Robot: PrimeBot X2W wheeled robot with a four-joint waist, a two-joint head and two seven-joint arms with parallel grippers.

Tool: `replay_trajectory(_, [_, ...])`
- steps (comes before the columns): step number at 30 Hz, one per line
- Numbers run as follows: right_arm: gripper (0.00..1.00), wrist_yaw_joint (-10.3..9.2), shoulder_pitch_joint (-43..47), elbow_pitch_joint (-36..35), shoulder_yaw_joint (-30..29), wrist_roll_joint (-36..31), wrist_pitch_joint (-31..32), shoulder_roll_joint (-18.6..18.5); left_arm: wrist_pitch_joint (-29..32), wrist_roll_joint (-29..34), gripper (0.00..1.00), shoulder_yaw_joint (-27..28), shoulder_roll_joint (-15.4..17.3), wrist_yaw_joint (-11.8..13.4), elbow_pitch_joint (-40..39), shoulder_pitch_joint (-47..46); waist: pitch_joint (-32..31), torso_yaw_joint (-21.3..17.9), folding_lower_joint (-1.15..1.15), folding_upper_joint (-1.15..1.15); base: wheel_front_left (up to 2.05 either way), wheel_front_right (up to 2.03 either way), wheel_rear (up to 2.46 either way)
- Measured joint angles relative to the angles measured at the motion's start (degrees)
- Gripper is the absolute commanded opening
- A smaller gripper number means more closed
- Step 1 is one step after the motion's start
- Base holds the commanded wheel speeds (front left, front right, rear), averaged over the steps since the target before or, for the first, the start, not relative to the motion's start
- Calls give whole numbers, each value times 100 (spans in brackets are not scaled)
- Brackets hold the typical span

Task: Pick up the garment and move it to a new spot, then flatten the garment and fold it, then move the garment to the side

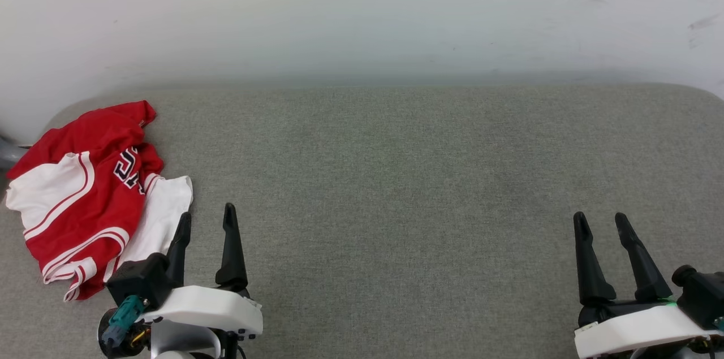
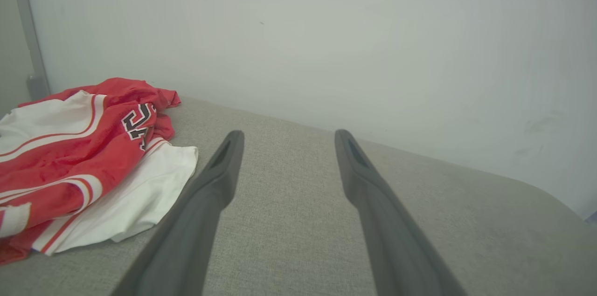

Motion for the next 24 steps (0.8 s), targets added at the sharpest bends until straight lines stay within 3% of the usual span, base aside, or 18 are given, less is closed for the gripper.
replay_trajectory(12, [100, 1, 77, -77, 22, -547, -160, 0, -158, 541, 100, -136, 24, 57, -52, 26, 4, -11, 0, 0, 0, 0, 0])
replay_trajectory(24, [100, 1, 138, -219, 25, -1058, -299, -1, -292, 1006, 100, -114, -55, -62, -92, 87, 5, -6, 0, 0, 0, 0, 0])
